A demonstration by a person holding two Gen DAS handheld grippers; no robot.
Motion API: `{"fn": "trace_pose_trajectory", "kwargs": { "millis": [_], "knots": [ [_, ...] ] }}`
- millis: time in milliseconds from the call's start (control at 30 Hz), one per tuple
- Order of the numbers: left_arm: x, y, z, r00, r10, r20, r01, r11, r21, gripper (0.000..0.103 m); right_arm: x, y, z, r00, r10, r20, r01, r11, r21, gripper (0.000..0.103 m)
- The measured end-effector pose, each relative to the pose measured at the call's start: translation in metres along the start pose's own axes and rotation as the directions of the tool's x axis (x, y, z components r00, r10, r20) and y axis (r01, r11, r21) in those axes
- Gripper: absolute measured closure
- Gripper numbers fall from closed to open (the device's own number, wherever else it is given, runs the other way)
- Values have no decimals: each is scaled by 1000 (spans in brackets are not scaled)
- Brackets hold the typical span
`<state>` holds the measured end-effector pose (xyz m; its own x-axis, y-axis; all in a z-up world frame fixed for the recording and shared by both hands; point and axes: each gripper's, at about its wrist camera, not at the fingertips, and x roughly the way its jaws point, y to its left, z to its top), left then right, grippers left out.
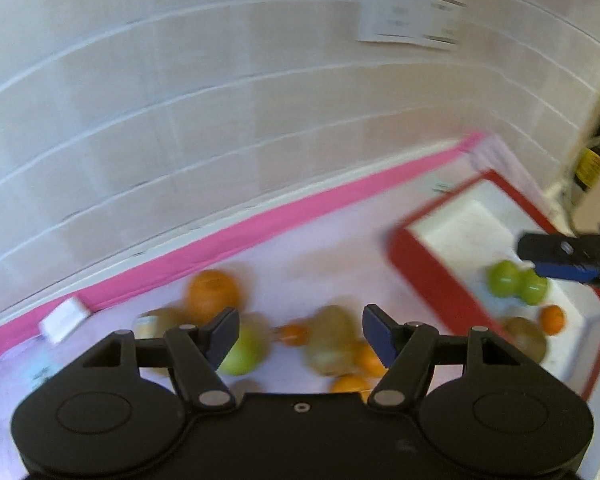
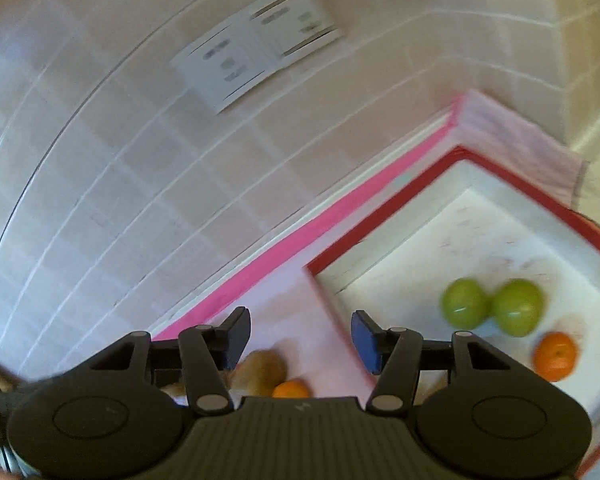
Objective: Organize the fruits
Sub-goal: 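Grasp an orange with the left tool while the right tool grasps a mandarin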
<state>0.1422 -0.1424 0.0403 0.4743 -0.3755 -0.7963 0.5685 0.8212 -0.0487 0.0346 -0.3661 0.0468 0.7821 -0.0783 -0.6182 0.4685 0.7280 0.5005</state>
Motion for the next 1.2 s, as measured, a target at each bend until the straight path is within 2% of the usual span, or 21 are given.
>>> {"fn": "trace_pose_trajectory", "kwargs": {
  "millis": [233, 400, 500, 733, 867, 967, 1200],
  "knots": [
    [3, 85, -19, 995, 95, -43, -100, 987, -128, 22, 35, 45, -34, 994, 48, -94, -58, 992, -111, 44],
    [19, 133, -38, 988, 134, -84, -149, 966, -213, 22, 61, 55, -62, 986, 53, -159, -72, 990, -121, 44],
    [30, 149, -45, 982, 161, -98, -180, 957, -227, 22, 72, 56, -80, 982, 41, -182, -63, 991, -115, 44],
    [57, 162, -55, 978, 144, -149, -176, 957, -231, 22, 96, 50, -116, 982, -13, -190, -6, 995, -98, 44],
    [71, 167, -62, 973, 142, -182, -183, 955, -233, 22, 105, 39, -126, 983, 32, -183, -39, 999, -36, 44],
    [77, 171, -66, 972, 139, -190, -183, 954, -236, 22, 107, 37, -130, 989, 32, -148, -39, 998, -46, 44],
    [81, 163, -66, 966, 168, -195, -203, 963, -176, 21, 110, 29, -135, 995, 56, -77, -61, 997, -51, 47]
  ]
}}
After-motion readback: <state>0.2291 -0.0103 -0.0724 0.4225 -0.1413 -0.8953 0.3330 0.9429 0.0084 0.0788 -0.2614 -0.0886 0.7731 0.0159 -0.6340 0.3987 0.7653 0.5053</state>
